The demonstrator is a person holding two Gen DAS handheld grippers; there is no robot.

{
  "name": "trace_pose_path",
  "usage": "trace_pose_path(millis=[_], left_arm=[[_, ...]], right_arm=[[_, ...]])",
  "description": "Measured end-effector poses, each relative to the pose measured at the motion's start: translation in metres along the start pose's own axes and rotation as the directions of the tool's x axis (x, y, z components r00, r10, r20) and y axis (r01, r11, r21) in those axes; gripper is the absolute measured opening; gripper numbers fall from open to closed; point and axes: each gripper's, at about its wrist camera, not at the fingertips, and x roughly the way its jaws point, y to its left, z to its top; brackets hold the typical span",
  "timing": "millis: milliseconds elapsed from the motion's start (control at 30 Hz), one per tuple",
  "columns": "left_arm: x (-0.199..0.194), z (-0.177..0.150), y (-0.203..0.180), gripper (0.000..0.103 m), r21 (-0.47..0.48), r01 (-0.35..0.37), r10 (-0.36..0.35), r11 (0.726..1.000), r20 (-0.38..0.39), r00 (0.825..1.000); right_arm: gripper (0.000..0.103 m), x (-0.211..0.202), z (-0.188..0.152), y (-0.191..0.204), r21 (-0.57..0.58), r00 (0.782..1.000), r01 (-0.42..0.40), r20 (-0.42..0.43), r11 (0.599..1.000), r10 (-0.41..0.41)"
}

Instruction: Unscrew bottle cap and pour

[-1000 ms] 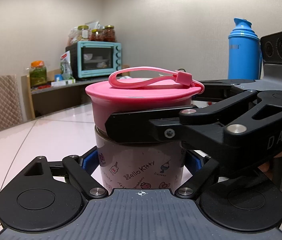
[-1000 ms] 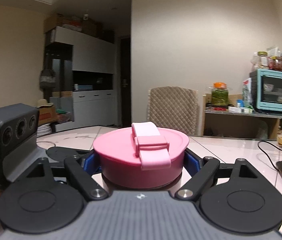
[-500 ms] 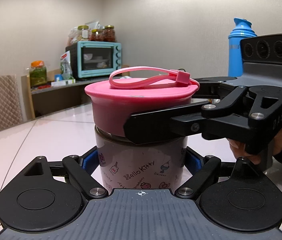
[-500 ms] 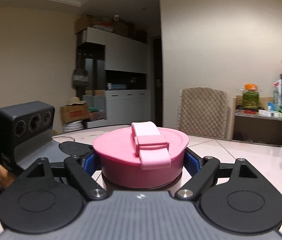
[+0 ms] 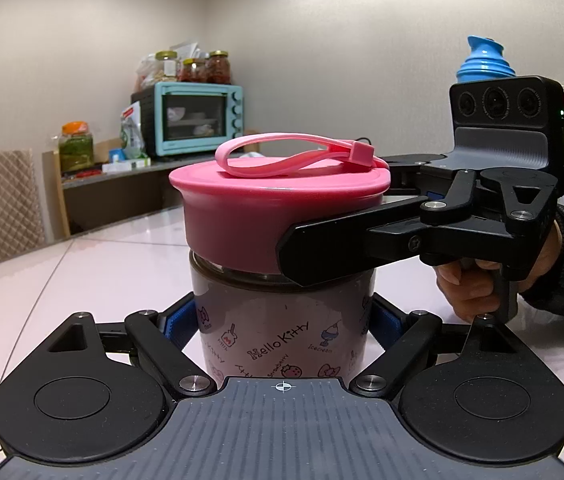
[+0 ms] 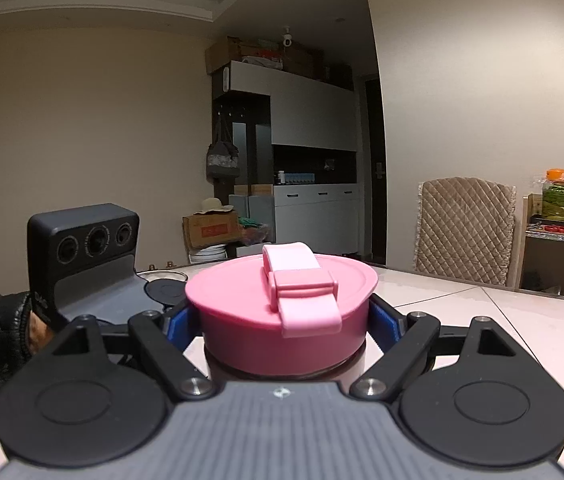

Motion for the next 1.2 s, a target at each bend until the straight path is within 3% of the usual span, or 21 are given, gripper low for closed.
trace_pose_path(millis=[167, 267, 567, 700, 800, 1200], left_arm=[[0.0, 0.0, 0.0, 0.09, 0.0, 0.0, 0.0, 1.0, 0.0, 1.0], [0.0, 0.0, 0.0, 0.09, 0.0, 0.0, 0.0, 1.0, 0.0, 1.0], [0.0, 0.0, 0.0, 0.09, 0.0, -0.001, 0.001, 1.0, 0.0, 1.0], [0.0, 0.0, 0.0, 0.09, 0.0, -0.001, 0.001, 1.0, 0.0, 1.0], [0.0, 0.0, 0.0, 0.09, 0.001, -0.002, 0.002, 1.0, 0.001, 1.0], [0.0, 0.001, 0.0, 0.09, 0.001, -0.003, 0.003, 1.0, 0.001, 1.0]], right_arm=[[0.087, -0.001, 0.0, -0.001, -0.01, 1.0, 0.011, -0.005, 1.0, -0.011], [0.099, -0.001, -0.001, 0.005, -0.03, 0.999, 0.042, -0.012, 0.999, -0.042], [0.101, -0.007, 0.004, 0.034, 0.005, 0.977, 0.211, -0.022, 0.977, -0.211], [0.101, -0.007, 0.005, 0.05, 0.027, 0.959, 0.285, -0.008, 0.958, -0.284], [0.101, -0.006, 0.004, 0.061, 0.065, 0.928, 0.372, -0.003, 0.926, -0.373], [0.101, 0.011, -0.002, 0.079, 0.097, 0.858, 0.511, 0.004, 0.854, -0.514]])
